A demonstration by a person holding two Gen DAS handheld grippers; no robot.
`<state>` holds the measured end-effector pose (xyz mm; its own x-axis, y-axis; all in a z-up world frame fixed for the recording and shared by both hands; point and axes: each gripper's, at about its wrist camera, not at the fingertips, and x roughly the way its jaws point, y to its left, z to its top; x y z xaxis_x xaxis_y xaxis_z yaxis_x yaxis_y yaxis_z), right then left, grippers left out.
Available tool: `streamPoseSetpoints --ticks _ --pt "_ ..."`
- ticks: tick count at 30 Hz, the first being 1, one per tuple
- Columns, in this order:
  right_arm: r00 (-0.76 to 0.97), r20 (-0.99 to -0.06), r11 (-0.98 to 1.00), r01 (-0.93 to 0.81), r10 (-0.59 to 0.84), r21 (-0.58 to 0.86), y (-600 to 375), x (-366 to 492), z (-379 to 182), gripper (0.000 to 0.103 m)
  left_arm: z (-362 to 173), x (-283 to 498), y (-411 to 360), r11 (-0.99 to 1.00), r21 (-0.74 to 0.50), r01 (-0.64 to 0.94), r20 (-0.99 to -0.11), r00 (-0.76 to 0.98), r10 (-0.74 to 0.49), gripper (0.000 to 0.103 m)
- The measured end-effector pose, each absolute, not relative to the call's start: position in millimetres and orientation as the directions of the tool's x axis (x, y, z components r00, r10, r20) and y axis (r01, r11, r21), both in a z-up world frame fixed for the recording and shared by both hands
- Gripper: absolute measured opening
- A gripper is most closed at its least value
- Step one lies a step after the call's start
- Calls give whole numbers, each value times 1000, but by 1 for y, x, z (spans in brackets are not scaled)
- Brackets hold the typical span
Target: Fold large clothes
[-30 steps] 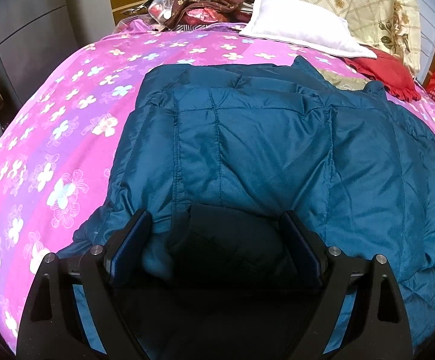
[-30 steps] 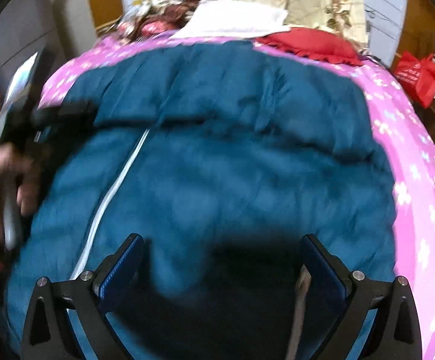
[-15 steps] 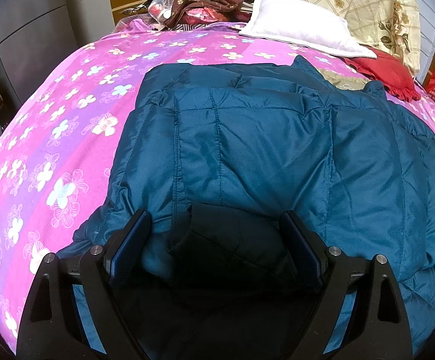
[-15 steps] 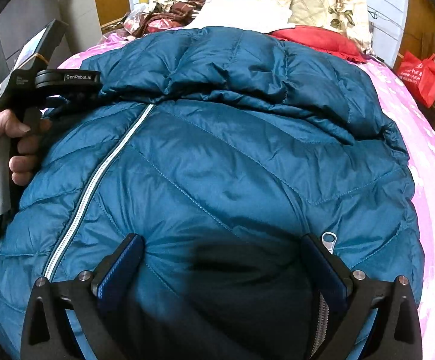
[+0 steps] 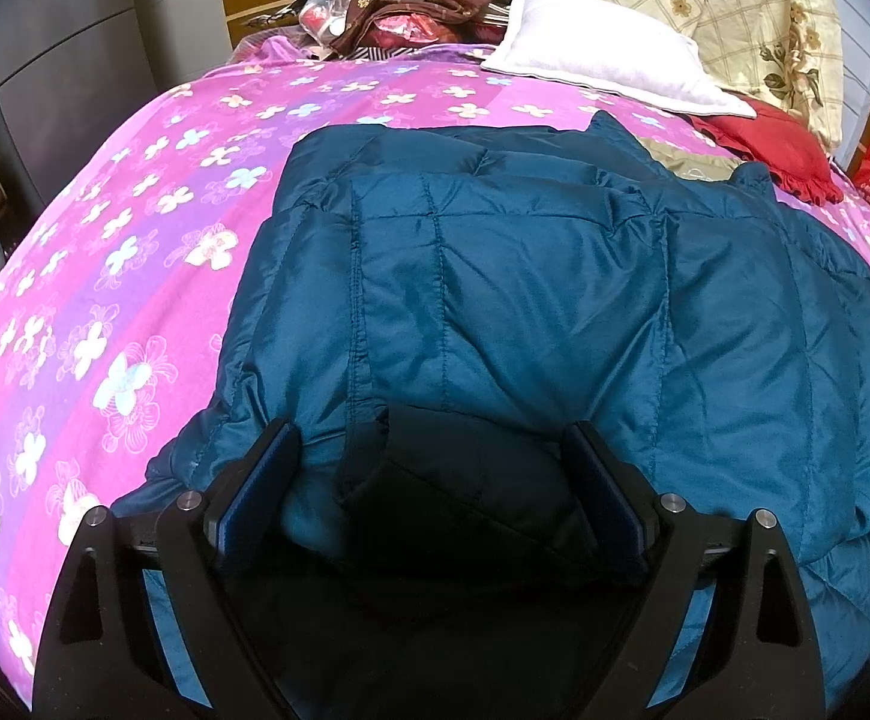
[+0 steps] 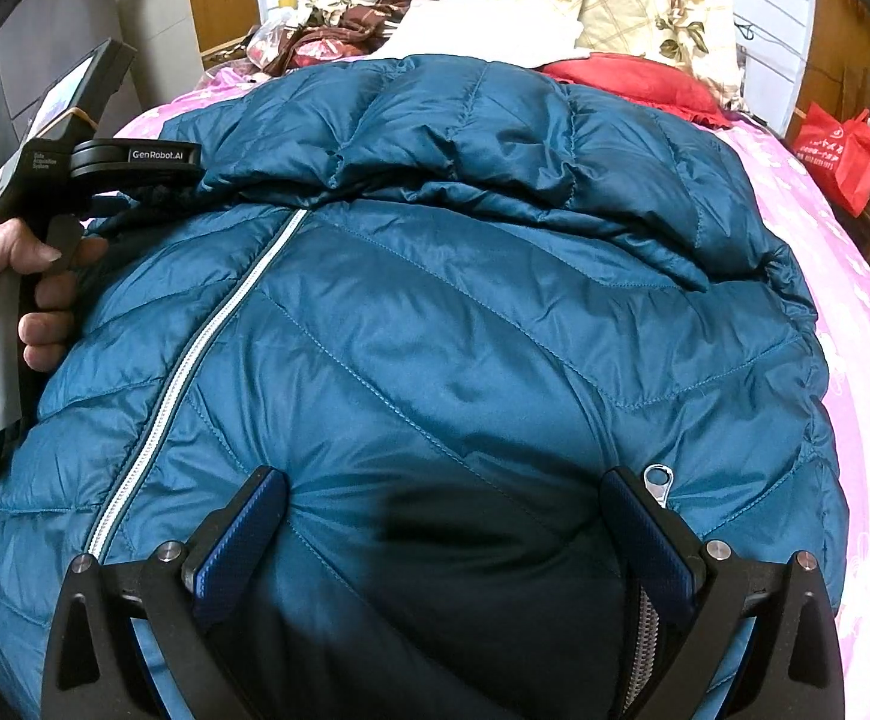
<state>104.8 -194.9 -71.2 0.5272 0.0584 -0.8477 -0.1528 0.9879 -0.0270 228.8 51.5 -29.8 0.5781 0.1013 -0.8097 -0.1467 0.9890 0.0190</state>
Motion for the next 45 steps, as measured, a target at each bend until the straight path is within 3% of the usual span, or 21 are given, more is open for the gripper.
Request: streamPoseSetpoints --ticks 3,6,45 --pt "530 -846 988 -150 58 -26 -194 105 -71 103 -30 229 52 989 22 -148 -809 578 105 92" --pt "534 -844 989 -146 57 -26 -194 105 -70 103 -32 230 55 985 35 -167 -814 567 125 100" --pt "536 -842 989 -144 55 -27 -195 105 -71 103 -33 230 59 984 14 -175 -820 562 112 102"
